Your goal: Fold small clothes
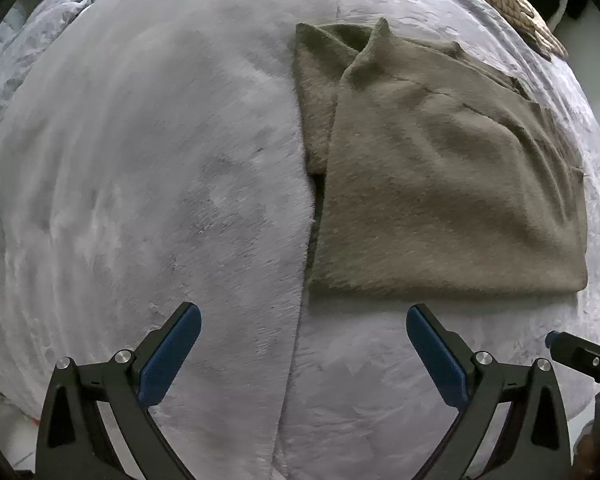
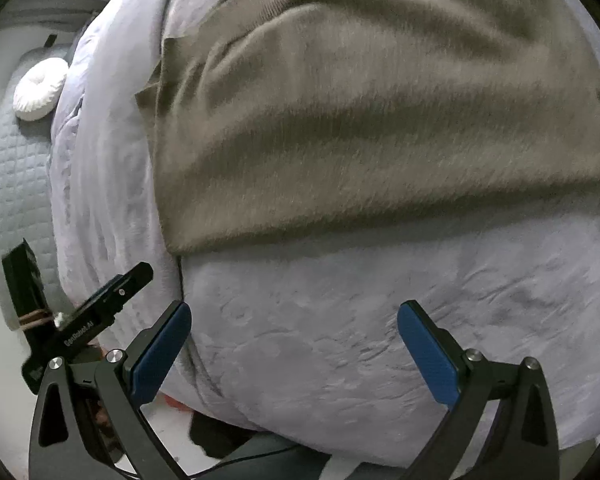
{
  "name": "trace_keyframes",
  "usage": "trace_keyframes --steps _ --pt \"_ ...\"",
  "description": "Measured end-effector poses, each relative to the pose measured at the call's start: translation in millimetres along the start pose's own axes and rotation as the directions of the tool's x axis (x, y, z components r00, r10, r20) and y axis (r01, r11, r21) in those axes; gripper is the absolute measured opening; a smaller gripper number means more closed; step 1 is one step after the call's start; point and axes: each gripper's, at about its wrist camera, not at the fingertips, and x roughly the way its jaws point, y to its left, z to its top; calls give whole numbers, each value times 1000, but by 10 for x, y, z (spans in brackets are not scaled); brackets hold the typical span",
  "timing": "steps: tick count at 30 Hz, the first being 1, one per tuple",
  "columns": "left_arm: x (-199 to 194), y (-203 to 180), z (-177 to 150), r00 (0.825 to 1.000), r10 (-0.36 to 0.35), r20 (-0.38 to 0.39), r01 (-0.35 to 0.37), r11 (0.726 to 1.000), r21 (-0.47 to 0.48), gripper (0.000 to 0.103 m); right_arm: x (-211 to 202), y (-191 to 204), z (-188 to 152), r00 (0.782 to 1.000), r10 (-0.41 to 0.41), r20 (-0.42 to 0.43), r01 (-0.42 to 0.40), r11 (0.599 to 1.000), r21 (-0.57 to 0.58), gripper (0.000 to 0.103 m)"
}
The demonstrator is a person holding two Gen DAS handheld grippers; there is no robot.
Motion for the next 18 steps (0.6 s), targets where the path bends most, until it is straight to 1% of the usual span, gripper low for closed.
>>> trace_keyframes --steps 8,12,15,18 --pt "12 217 -99 1000 -6 -12 6 1000 -4 103 276 81 -77 994 99 -56 -96 994 55 103" --pt "57 278 -104 1000 -5 -13 5 1000 -13 103 440 144 -92 989 129 -70 -124 990 73 103" --pt "84 388 -125 1000 -9 -16 8 1000 -24 103 554 169 -99 984 166 -69 -159 982 105 103" --pt "86 468 -136 1000 -10 -13 10 999 -30 103 660 195 -98 978 205 -49 -197 972 131 103"
